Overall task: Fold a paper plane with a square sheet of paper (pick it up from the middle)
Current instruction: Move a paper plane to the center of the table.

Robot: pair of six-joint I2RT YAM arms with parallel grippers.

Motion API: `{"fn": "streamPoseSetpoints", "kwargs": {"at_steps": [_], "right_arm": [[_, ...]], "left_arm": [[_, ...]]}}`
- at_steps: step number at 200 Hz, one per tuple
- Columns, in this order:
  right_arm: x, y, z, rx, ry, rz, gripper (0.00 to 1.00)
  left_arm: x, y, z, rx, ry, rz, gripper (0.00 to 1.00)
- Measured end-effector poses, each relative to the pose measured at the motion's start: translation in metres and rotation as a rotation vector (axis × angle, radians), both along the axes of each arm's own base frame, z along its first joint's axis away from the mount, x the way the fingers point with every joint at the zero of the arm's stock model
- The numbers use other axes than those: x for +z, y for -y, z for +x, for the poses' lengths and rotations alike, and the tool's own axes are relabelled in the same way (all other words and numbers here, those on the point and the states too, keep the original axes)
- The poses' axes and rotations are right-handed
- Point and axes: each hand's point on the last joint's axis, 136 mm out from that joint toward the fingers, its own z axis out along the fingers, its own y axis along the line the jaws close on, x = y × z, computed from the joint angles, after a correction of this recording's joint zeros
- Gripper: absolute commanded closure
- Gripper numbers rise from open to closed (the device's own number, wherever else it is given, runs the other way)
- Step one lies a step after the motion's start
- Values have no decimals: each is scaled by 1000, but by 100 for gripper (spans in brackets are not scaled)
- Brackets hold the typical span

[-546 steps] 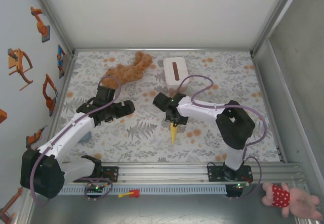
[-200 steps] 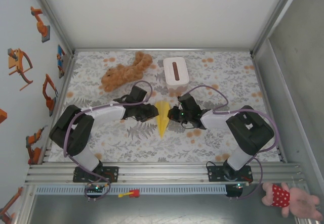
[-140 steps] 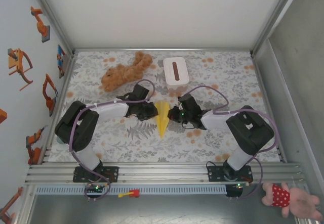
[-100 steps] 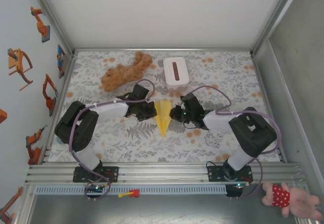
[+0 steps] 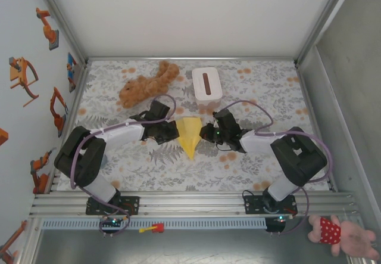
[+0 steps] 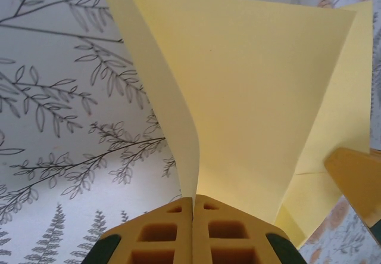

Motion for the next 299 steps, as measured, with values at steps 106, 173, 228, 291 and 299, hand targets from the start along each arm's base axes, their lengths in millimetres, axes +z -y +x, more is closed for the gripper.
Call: {"fn": "streamPoseSetpoints", "kwargs": {"at_steps": [106,173,228,291,299], "right_arm": [[-30,0,-5,14,-63,-29,100],[-29,-1,-5,17,-64,-23,100],[-18,-4,-5,19,-57,8,100],[-13,-7,-7,27,-64,29,100],[-13,-7,-7,27,-65,30,100]], "left_arm": [[-27,-10,-6,-24,-59,98,84],[-21,-16,-4,-28,-49,140,70],[44,-5,-3,-8,98,16,72],[24,23,-29,-64,32,-12,64],[20,24,-30,-65,22,-11,64]]}}
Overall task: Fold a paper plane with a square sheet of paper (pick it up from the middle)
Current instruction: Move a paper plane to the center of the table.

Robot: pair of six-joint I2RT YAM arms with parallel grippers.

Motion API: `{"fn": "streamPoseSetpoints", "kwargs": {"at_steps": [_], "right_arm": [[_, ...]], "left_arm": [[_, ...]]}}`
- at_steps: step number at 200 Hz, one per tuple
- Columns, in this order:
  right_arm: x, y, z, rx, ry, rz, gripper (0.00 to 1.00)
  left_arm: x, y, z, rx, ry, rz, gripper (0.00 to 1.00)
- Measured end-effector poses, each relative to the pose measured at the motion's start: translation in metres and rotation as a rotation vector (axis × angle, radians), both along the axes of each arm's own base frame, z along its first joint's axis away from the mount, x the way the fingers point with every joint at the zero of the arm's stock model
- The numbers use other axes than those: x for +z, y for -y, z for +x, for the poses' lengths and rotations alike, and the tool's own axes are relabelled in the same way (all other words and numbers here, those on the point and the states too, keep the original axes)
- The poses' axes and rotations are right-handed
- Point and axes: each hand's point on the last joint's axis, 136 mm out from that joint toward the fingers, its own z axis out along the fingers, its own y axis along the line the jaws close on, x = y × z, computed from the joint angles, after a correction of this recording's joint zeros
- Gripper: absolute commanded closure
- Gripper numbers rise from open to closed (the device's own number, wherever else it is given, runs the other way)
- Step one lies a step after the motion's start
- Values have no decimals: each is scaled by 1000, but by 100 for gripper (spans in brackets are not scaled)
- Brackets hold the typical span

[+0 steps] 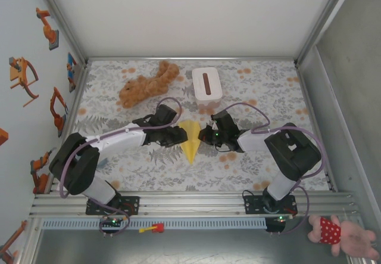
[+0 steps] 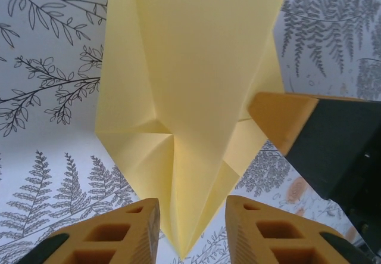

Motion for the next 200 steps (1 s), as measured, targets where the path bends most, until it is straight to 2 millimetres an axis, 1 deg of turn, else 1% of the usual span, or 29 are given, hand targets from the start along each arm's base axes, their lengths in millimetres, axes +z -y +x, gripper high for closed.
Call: {"fn": "streamPoseSetpoints", "kwargs": {"at_steps": [20,35,52,84,124,155,200], "right_arm": [[0,0,0,1,1,1,100],[1,0,0,0,2,2,100],[1,0,1,0,4,2,100],[1,-1,1,0,5,4,100],[1,-1,1,0,5,4,100],[3,-1,1,1,8,7,100],[11,-2,2,3,25,23,100]], "left_arm": [[-11,4,-2,-9,-23,6,63],[-18,8,-6,-24,-41,9,66],[-23,13,-9,-40,-59,3,67],[-23,22,-14,-65,-65,-14,64],[-23,31,-17,-86,-66,-10,56],[-25,35,-17,-90,-70,9,56],[-31,32,-13,-75,-81,69,60]]}}
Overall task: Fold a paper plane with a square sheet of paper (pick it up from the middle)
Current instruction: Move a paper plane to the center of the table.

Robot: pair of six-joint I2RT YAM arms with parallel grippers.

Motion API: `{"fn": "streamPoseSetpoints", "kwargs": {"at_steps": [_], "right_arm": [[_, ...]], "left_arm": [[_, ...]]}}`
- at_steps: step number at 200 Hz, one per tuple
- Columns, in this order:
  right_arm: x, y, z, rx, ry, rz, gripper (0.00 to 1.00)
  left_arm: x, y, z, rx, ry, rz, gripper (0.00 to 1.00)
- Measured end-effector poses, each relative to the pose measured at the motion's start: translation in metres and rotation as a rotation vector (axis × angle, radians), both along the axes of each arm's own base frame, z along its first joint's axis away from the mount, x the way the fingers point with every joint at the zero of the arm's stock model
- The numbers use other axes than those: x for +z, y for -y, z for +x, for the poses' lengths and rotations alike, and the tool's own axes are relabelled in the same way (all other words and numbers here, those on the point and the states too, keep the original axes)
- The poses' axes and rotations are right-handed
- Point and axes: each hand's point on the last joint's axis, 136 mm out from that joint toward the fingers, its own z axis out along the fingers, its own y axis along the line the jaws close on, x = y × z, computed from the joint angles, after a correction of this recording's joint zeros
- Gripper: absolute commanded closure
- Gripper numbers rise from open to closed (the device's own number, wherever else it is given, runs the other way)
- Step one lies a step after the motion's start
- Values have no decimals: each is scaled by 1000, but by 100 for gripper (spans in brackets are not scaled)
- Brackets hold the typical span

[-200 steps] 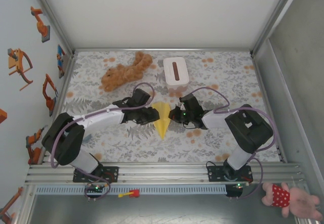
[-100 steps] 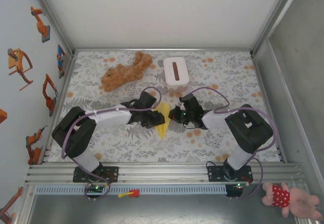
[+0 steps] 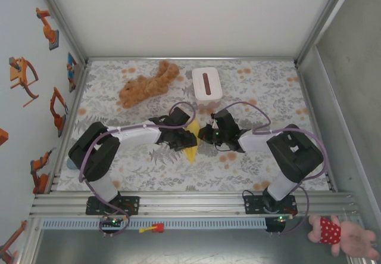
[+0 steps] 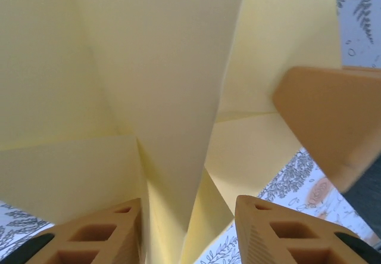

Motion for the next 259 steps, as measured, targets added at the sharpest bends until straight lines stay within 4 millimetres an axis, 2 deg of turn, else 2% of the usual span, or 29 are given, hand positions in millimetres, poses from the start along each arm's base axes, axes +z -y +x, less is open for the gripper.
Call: {"fn": "streamPoseSetpoints", "kwargs": {"at_steps": [67,96,137,147,152,164,209,240,259], "right_arm": [[4,-3,-1,-2,-12,29,100],[4,-3,-1,-2,-13,28,100],[8,3,-1,-25,-9,14,71],[12,8,0,-39,3,3,64],[13,11,1,-51,6,-3,57],[19,18,3,-71,25,-22,53],[36,59,9,-190,95,-154,50],[38,84,8,-250,116,-247,50],[36,93,7,-271,115,-289,51]], "left_arm": [[-10,2,4,4,-28,63,67],[-11,-1,3,10,-34,86,79],[-12,-7,4,19,-30,117,90],[-13,-9,4,16,-28,129,90],[-13,-11,4,14,-24,137,91],[-12,-14,4,5,-16,153,91],[4,-44,15,-11,34,218,91],[21,-65,41,-15,74,257,91],[31,-68,60,-31,107,276,90]]}}
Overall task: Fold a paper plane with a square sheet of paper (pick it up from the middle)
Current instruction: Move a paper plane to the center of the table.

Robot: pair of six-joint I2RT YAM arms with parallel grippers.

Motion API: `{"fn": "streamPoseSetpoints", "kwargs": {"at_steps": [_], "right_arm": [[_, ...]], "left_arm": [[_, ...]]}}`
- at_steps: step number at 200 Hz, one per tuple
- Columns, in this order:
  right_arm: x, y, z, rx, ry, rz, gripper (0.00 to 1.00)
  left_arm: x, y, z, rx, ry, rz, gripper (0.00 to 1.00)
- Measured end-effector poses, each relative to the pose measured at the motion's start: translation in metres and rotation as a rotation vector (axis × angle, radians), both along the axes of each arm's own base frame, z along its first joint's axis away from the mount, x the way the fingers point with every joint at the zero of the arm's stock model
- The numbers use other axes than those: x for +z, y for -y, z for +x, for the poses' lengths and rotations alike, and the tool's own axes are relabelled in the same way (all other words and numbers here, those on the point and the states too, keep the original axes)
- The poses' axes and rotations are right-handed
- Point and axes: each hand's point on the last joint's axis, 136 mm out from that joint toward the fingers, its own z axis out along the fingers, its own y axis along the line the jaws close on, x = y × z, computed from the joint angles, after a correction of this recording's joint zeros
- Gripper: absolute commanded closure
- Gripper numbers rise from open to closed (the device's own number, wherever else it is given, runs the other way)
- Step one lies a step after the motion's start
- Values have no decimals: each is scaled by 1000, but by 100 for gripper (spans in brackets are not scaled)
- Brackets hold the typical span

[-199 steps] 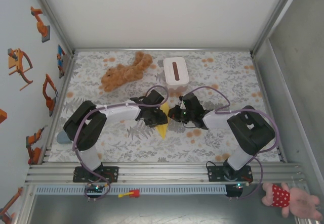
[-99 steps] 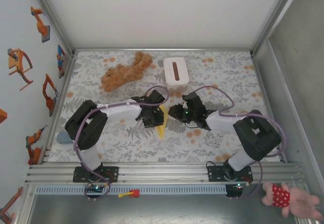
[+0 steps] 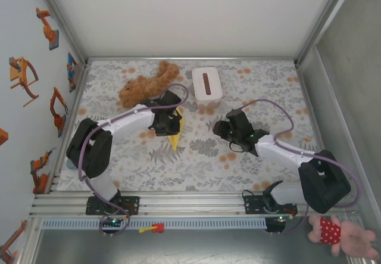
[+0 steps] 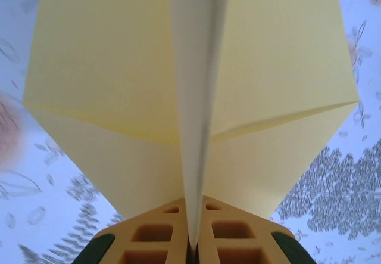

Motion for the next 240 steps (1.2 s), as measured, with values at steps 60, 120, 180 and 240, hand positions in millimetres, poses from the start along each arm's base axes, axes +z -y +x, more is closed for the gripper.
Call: {"fn": "streamPoseSetpoints", "kwargs": {"at_steps": [60,120,180,240], "right_arm": [[-6,12,-2,-26,-15,-52,51],[-7,15,0,-31,-15,-57,51],[-10,17,-1,-34,-21,-60,52],[-10,16,-2,-30,-24,-55,52]], "left_arm": [[-19,14,43,-67,-6,89,81],[-41,9,40,-58,-64,138,76],[-46,11,37,-47,-75,141,75],[-52,13,35,-37,-86,147,79]]}}
